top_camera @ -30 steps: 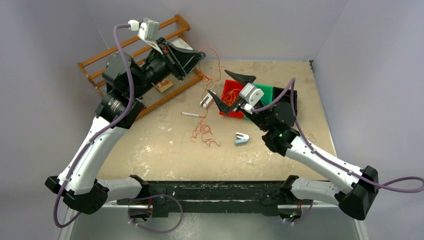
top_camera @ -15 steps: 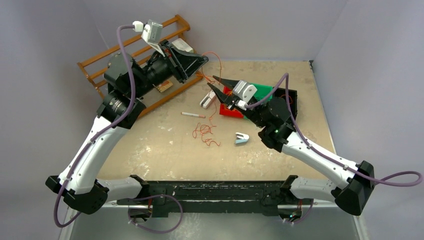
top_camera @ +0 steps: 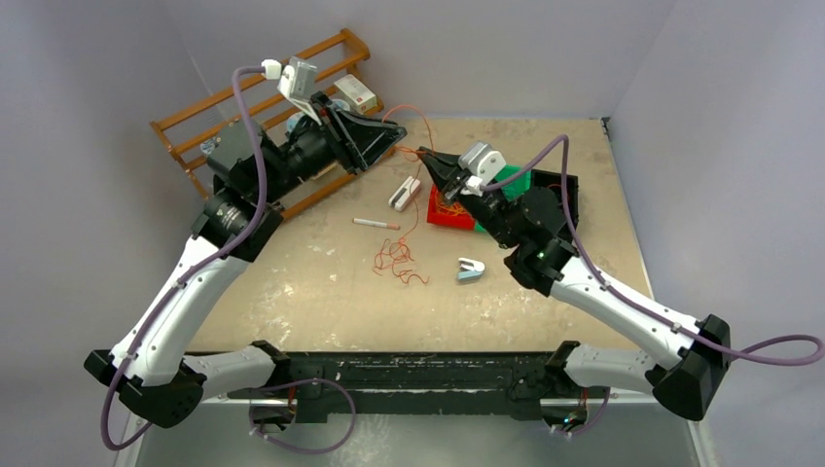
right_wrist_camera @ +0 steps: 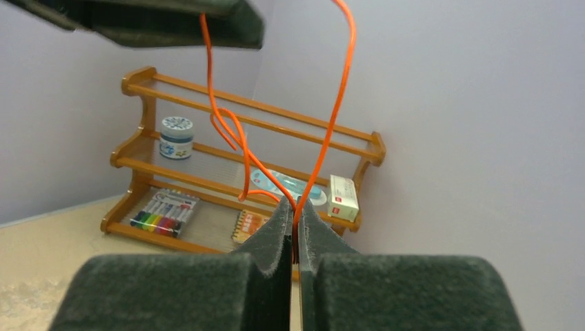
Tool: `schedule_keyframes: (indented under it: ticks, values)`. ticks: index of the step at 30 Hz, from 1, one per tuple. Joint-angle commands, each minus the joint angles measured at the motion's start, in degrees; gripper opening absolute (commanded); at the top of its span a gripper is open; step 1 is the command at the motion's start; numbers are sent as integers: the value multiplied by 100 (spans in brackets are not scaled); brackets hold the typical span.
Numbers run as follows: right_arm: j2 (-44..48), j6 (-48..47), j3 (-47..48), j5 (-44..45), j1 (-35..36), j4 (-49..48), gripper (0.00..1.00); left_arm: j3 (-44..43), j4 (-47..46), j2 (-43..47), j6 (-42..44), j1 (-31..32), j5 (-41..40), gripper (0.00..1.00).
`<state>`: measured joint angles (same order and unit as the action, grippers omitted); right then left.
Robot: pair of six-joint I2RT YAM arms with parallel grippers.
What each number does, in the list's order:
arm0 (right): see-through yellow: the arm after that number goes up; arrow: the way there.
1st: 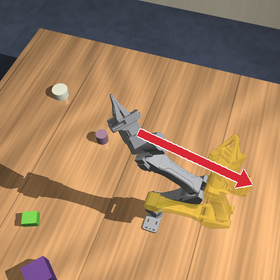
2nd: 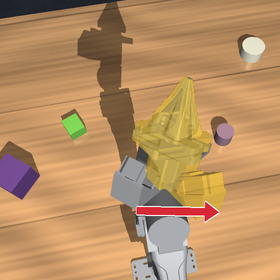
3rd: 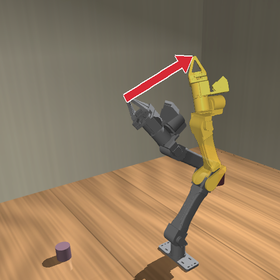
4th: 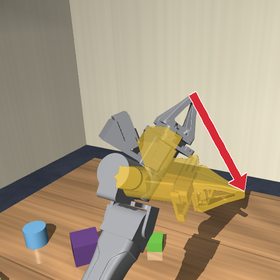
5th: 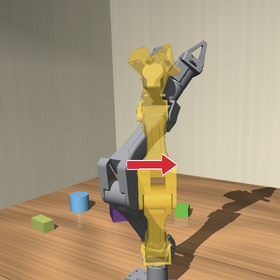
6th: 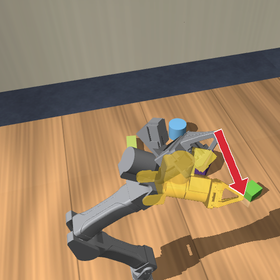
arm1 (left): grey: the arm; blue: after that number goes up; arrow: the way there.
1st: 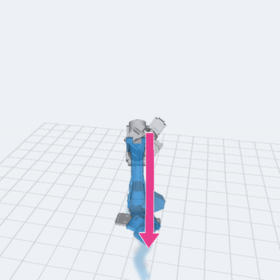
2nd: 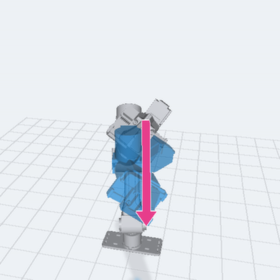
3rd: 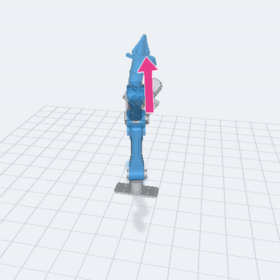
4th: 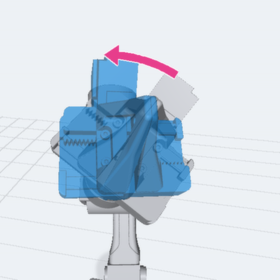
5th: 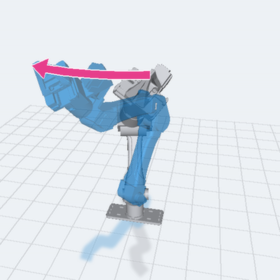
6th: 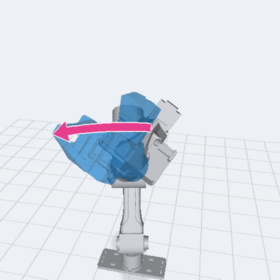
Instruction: Untangle the cables
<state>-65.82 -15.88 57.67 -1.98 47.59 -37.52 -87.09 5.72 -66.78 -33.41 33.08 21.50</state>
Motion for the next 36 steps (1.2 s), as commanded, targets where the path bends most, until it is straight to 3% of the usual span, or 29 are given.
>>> schedule_keyframes:
  ticks: [1, 6, 9, 18, 27, 36]
  values:
    - [322, 274, 448, 896, -66, 403, 0, 356, -317, 212, -27, -3, -232, 35]
    - [536, 409, 535, 1633, -406, 1244, 0, 861, -306, 260, -13, -3, -422, 60]
    - [711, 582, 509, 1718, -915, 1669, 0, 1142, -171, 294, 54, -3, -709, 66]
    - [814, 712, 333, 2453, -2235, 2150, 0, 1897, 480, 302, 130, -3, -2067, 68]
    - [497, 946, 302, 2602, -3342, 1832, 0, 2387, 494, 89, -101, -3, -2020, 66]
    - [156, 1188, 565, 2572, -4195, 1506, 0, 2588, 835, -42, -34, -3, -2567, 66]
